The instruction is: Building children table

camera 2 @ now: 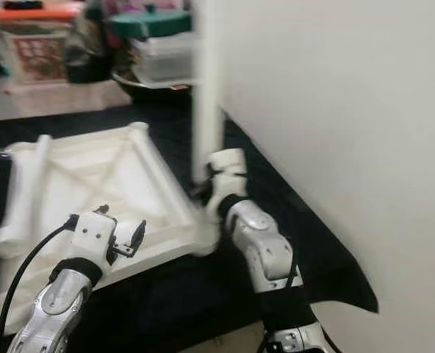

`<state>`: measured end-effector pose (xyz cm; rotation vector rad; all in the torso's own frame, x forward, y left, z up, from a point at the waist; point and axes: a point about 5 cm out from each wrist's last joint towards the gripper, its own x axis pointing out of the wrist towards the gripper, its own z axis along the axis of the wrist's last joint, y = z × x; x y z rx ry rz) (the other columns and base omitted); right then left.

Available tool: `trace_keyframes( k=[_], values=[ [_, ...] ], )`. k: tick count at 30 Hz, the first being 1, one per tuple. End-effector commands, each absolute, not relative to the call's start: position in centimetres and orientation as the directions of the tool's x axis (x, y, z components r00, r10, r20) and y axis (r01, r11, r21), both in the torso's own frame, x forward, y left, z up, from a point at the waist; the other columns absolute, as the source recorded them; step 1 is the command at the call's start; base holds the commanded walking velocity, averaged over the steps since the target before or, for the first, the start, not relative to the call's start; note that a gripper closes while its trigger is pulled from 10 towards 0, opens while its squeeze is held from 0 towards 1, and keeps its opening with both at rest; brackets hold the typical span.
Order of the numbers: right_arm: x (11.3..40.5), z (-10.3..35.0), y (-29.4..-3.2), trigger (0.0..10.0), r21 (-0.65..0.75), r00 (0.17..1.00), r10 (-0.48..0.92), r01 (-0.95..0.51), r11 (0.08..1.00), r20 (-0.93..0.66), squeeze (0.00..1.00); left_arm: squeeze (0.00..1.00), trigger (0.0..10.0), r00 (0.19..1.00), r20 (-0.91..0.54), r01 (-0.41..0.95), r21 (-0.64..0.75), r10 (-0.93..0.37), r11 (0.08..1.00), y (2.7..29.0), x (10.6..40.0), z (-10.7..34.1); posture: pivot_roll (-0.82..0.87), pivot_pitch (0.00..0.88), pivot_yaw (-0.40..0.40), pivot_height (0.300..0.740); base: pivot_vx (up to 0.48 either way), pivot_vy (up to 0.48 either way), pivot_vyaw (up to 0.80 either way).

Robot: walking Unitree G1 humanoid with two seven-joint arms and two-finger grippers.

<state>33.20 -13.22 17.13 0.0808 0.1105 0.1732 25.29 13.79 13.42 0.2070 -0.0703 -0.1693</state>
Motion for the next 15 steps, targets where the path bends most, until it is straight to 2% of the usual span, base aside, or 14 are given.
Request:
trace_keyframes(
  k=[1, 3, 5, 6, 7, 8, 11, 12, 14, 15],
  values=[
    [31.9, 13.1, -13.8, 0.0, 0.08, 0.954, 0.067, -0.046, 0.996, -0.292, 0.0, 0.0, 10.0, 0.982, 0.051, 0.164, 0.225, -0.18, 0.96, 13.8, 25.3, 13.4, 0.09, 0.0, -0.033, 0.74, 0.0, 0.0, 0.0],
    [31.0, 13.9, -11.5, 0.0, 0.064, 0.954, 0.122, -0.108, 0.992, -0.274, 0.0, 0.0, 10.0, 0.982, 0.047, 0.167, 0.225, -0.182, 0.96, 13.7, 25.3, 13.3, 0.08, 0.0, -0.029, 0.74, 0.0, 0.0, 0.0],
    [30.9, 14.1, -10.9, 0.0, 0.058, 0.95, 0.146, -0.135, 0.989, -0.275, 0.0, 0.0, 10.0, 0.982, 0.047, 0.168, 0.225, -0.183, 0.96, 13.7, 25.3, 13.3, 0.08, 0.0, -0.029, 0.74, 0.0, 0.0, 0.0],
    [30.8, 14.7, -10.1, 10.0, 0.055, 0.949, 0.192, -0.184, 0.981, -0.25, 0.0, 0.0, 10.0, 0.982, 0.046, 0.169, 0.225, -0.184, 0.96, 13.7, 25.3, 13.3, 0.08, 0.0, -0.028, 0.74, 0.0, 0.0, 0.0],
    [30.8, 14.7, -10.1, 10.0, 0.055, 0.949, 0.192, -0.184, 0.981, -0.25, 0.0, 0.0, 10.0, 0.982, 0.046, 0.169, 0.225, -0.184, 0.96, 13.7, 25.3, 13.3, 0.08, 0.0, -0.028, 0.74, 0.0, 0.0, 0.0],
    [30.9, 16.1, -9.5, 10.0, 0.072, 0.95, 0.27, -0.262, 0.962, -0.159, 1.0, 0.0, 10.0, 0.981, 0.047, 0.171, 0.224, -0.186, 0.959, 13.7, 25.3, 13.3, 0.08, 0.0, -0.03, 0.74, 0.0, 0.0, 0.0],
    [31.3, 17.1, -9.2, 10.0, 0.108, 0.942, 0.315, -0.303, 0.947, -0.114, 1.0, 0.0, 10.0, 0.981, 0.047, 0.171, 0.224, -0.186, 0.96, 13.7, 25.4, 13.3, 0.08, 0.0, -0.032, 0.74, 0.0, 0.0, 0.0],
    [31.8, 18.2, -9.0, 10.0, 0.145, 0.911, 0.407, -0.394, 0.908, -0.07, 0.0, 0.0, 10.0, 0.982, 0.049, 0.169, 0.223, -0.184, 0.96, 13.7, 25.4, 13.3, 0.09, 0.0, -0.035, 0.74, 0.0, 0.0, 0.0],
    [31.8, 18.2, -9.0, 10.0, 0.145, 0.911, 0.407, -0.394, 0.908, -0.07, 0.0, 0.0, 10.0, 0.982, 0.049, 0.169, 0.223, -0.184, 0.96, 13.7, 25.4, 13.3, 0.09, 0.0, -0.035, 0.74, 0.0, 0.0, 0.0],
    [31.7, 19.5, -9.1, 10.0, 0.155, 0.853, 0.521, -0.514, 0.844, -0.01, 0.0, 0.0, 10.0, 0.982, 0.051, 0.168, 0.223, -0.184, 0.96, 13.7, 25.5, 13.3, 0.09, 0.0, -0.036, 0.74, 0.0, 0.0, 0.0]
  ],
)
